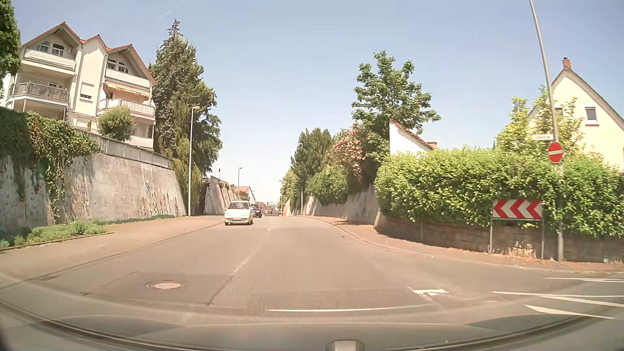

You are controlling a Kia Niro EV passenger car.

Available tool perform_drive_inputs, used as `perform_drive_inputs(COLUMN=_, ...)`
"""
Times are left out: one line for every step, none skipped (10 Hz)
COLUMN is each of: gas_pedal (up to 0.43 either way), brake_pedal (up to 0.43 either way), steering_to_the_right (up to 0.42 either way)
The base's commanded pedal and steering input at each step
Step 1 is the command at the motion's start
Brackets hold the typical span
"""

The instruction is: Follow the waypoints while adhering to traffic rules and regulations

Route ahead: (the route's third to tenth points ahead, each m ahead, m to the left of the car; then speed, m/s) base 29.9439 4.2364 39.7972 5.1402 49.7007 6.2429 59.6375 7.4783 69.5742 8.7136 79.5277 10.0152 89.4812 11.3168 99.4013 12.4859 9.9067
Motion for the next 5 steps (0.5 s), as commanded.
perform_drive_inputs(gas_pedal=0.28, brake_pedal=0.0, steering_to_the_right=-0.04)
perform_drive_inputs(gas_pedal=0.28, brake_pedal=0.0, steering_to_the_right=-0.03)
perform_drive_inputs(gas_pedal=0.28, brake_pedal=0.0, steering_to_the_right=-0.02)
perform_drive_inputs(gas_pedal=0.28, brake_pedal=0.0, steering_to_the_right=-0.015)
perform_drive_inputs(gas_pedal=0.28, brake_pedal=0.0, steering_to_the_right=-0.009)
